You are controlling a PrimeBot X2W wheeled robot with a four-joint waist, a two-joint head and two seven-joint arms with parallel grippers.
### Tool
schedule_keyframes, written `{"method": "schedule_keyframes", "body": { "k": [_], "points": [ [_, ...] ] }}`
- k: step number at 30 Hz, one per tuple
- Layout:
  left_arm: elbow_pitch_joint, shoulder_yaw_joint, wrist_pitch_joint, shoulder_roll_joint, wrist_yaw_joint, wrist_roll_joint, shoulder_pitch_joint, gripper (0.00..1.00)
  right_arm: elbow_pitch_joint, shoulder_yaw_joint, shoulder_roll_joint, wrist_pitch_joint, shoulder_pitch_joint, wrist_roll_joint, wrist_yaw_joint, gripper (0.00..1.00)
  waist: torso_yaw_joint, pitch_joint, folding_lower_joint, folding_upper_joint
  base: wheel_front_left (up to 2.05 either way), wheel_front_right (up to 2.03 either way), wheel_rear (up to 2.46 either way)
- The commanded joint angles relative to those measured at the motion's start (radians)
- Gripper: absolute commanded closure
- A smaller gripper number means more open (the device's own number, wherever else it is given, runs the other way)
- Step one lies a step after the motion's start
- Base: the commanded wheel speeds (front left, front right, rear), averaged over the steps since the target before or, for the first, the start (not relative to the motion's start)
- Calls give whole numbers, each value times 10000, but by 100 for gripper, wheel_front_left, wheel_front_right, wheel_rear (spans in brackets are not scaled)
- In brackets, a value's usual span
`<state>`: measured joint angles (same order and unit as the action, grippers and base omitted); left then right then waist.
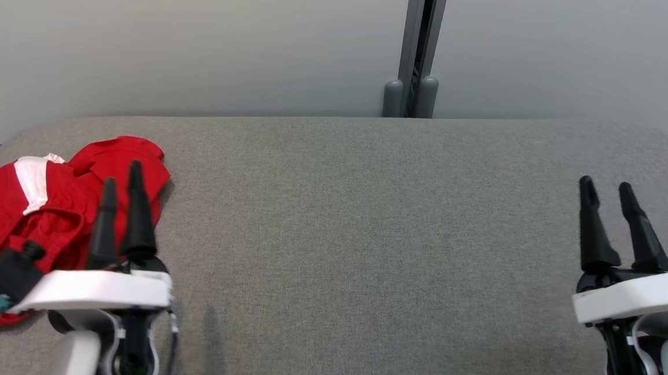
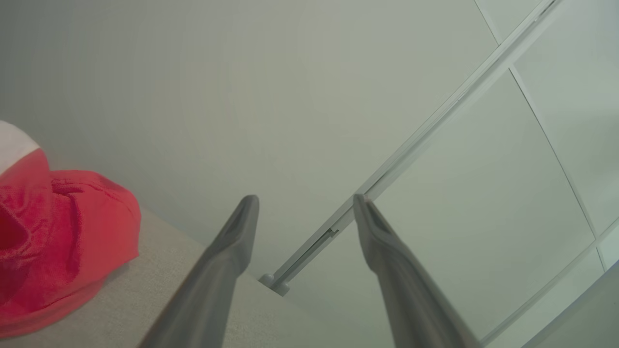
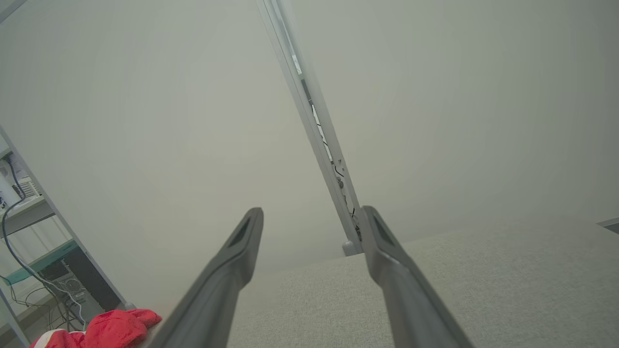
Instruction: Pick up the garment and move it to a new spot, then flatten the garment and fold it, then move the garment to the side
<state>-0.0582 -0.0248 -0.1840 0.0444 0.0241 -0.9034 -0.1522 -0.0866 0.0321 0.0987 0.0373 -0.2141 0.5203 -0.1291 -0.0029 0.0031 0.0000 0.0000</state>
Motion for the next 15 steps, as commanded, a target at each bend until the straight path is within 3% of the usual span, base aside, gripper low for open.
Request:
{"method": "schedule_keyframes", "body": {
  "k": [1, 15],
  "points": [
    [263, -394, -48, 33, 208, 761, 62, 0, 182, -345, 217, 176, -194, -611, -15, 0, 4, -3, 0, 0, 0, 0, 0],
    [-435, -2035, -237, 46, 1295, 3616, 507, 0, -150, -394, -146, 706, 328, -2066, -16, 0, -38, -82, 0, 0, 0, 0, 0]
  ]
}}
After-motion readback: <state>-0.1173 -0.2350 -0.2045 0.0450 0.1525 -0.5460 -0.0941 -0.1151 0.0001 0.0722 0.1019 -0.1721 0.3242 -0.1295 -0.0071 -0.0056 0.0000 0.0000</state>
